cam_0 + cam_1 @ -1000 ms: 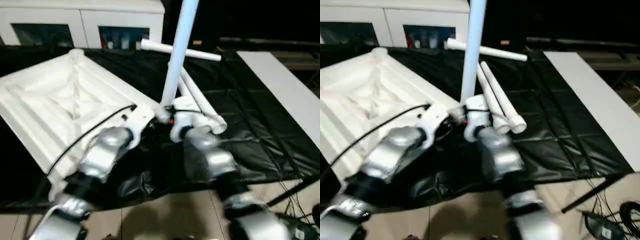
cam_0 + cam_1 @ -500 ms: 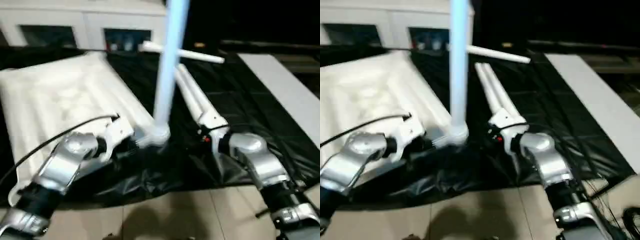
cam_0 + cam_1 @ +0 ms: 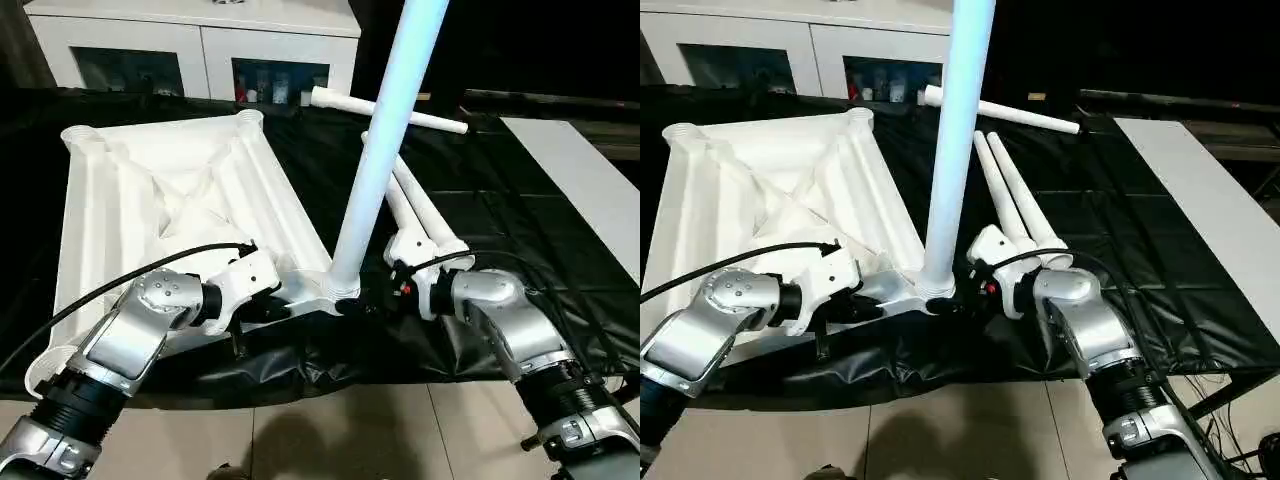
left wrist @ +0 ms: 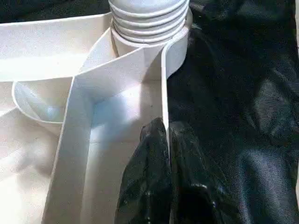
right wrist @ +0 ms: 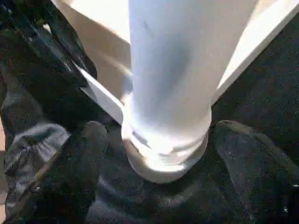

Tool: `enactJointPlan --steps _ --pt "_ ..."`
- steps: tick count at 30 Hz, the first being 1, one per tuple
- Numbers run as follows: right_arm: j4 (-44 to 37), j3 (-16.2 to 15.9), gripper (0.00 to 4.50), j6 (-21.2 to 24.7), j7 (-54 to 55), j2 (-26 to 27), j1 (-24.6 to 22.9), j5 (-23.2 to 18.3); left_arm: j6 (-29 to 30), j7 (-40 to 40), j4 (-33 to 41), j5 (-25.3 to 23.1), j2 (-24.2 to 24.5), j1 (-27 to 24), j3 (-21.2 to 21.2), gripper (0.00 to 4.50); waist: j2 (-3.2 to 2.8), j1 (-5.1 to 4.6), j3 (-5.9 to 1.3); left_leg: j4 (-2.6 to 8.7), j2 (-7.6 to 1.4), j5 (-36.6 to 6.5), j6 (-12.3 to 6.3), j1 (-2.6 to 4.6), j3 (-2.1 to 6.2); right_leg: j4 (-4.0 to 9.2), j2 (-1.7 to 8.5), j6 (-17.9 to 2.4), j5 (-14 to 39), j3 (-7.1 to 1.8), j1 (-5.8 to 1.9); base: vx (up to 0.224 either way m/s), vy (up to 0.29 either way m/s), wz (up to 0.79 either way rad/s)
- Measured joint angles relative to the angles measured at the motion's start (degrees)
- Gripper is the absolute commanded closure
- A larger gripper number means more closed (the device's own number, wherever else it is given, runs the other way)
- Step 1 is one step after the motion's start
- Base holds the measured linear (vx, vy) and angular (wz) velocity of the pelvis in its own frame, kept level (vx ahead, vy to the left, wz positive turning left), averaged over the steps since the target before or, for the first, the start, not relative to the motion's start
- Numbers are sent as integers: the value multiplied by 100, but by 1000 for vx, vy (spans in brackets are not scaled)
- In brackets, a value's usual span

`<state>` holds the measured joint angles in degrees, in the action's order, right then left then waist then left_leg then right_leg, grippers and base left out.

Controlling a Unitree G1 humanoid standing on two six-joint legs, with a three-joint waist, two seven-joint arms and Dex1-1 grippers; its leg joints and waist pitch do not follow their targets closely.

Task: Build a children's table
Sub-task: Rotate leg to tighten

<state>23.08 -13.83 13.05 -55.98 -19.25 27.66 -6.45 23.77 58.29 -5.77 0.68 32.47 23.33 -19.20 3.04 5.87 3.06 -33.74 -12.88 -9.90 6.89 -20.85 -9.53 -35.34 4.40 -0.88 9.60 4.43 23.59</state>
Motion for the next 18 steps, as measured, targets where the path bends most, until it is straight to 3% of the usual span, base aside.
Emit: enactJointPlan --steps 1,9,10,18 --pt "7 0 86 0 -7 1 6 0 -1 14 1 6 7 0 1 450 0 -2 0 0 0 0 0 0 0 -1 0 0 0 -1 0 0 0 0" --pt "301 54 142 -144 13 157 177 -14 -5 24 0 14 11 0 0 450 2 -8 -1 0 0 0 0 0 -2 -3 -3 -1 -1 -15 0 0 0 0" --pt "316 69 168 -158 14 171 182 -20 -5 24 0 14 11 0 0 450 2 -8 -1 0 0 0 0 0 -2 -3 -3 -1 -1 -17 0 0 0 0" --pt "592 96 182 -352 34 286 261 -26 -5 17 -1 -37 41 -1 5 450 4 -57 -3 -1 1 0 0 3 -3 -6 -6 2 0 -22 -1 0 0 0"
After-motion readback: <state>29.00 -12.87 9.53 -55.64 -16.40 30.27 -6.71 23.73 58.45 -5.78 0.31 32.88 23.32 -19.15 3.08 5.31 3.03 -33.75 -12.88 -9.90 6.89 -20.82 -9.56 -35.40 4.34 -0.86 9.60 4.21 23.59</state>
